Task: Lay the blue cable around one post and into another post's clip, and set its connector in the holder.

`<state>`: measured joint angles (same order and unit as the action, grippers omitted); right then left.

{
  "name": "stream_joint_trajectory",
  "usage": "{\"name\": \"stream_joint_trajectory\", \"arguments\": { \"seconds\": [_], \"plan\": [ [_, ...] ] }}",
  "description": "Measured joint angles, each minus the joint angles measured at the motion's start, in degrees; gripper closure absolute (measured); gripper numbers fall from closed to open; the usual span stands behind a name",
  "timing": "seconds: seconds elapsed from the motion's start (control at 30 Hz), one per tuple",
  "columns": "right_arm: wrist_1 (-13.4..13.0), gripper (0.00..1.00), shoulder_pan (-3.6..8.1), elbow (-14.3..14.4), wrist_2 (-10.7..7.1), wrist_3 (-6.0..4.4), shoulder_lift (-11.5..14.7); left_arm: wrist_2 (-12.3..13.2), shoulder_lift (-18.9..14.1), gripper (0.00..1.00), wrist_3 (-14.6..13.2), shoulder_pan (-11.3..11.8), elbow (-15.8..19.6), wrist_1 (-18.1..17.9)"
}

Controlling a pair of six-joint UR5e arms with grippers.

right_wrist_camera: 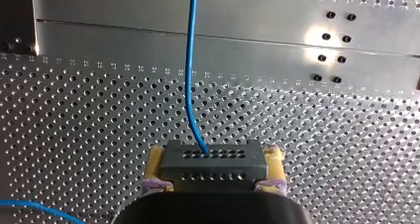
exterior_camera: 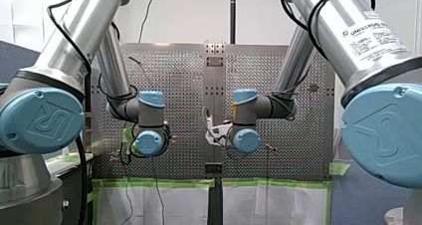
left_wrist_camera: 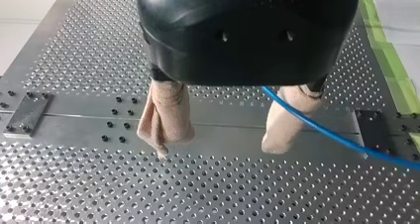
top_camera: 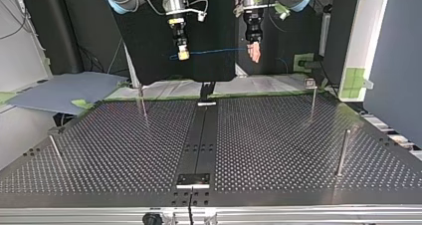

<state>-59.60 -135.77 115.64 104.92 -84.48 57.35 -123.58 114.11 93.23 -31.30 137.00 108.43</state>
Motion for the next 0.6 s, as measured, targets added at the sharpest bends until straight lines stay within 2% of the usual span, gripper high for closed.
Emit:
{"name": "stream_joint_trajectory", "arguments": {
  "seconds": [0.6],
  "plan": [
    [0.0, 1.0, -0.07, 0.0, -0.06, 0.0, -0.1, -0.5, 0.0, 0.0, 0.2, 0.0, 0.1, 0.1]
  ]
}}
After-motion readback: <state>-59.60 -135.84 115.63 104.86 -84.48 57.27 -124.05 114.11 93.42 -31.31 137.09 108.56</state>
